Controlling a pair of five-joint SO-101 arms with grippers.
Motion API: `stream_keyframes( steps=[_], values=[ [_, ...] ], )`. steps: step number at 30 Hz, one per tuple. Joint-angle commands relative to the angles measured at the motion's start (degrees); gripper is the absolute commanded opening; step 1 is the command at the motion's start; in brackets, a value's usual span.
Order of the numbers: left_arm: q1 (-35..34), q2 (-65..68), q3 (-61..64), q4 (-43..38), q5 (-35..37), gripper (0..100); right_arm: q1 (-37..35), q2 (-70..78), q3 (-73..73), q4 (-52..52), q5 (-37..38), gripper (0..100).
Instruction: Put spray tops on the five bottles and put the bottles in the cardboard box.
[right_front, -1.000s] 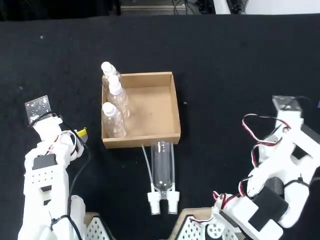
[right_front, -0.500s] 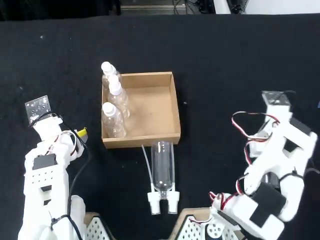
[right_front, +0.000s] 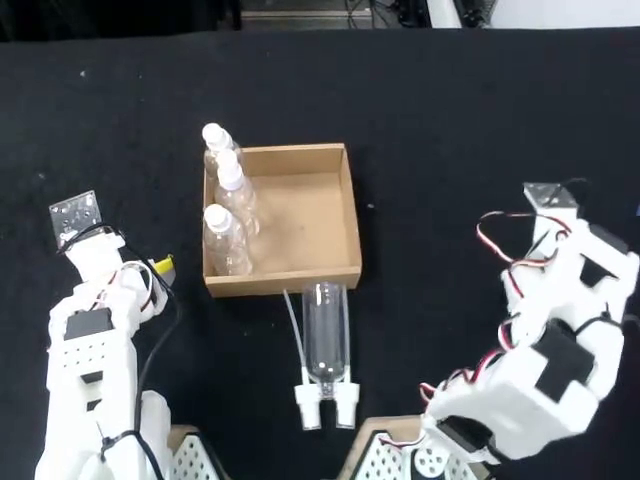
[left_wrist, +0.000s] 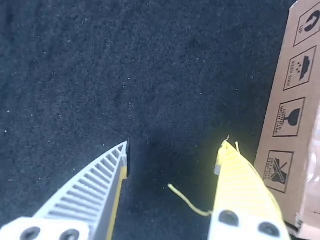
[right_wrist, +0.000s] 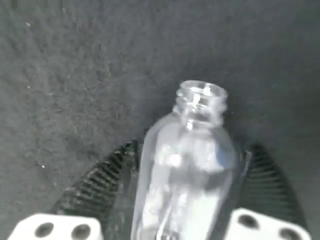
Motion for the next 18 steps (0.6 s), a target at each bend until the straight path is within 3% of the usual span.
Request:
stream_keyframes(
  steps=[1, 9, 18],
  values=[
    [-0.22, -0.35, -0.57, -0.70, 0.00, 26, 1.23, 1.19, -4.09, 0.79, -2.20, 28.9],
    [-0.31, -0.35, -0.57, -0.70, 0.00, 26, 0.26, -2.07, -9.19, 7.82, -4.31, 12.9],
    [-0.31, -0.35, -0.57, -0.62, 0.00, 26, -2.55, -13.32, -6.64, 12.66, -4.22, 12.8]
  ],
)
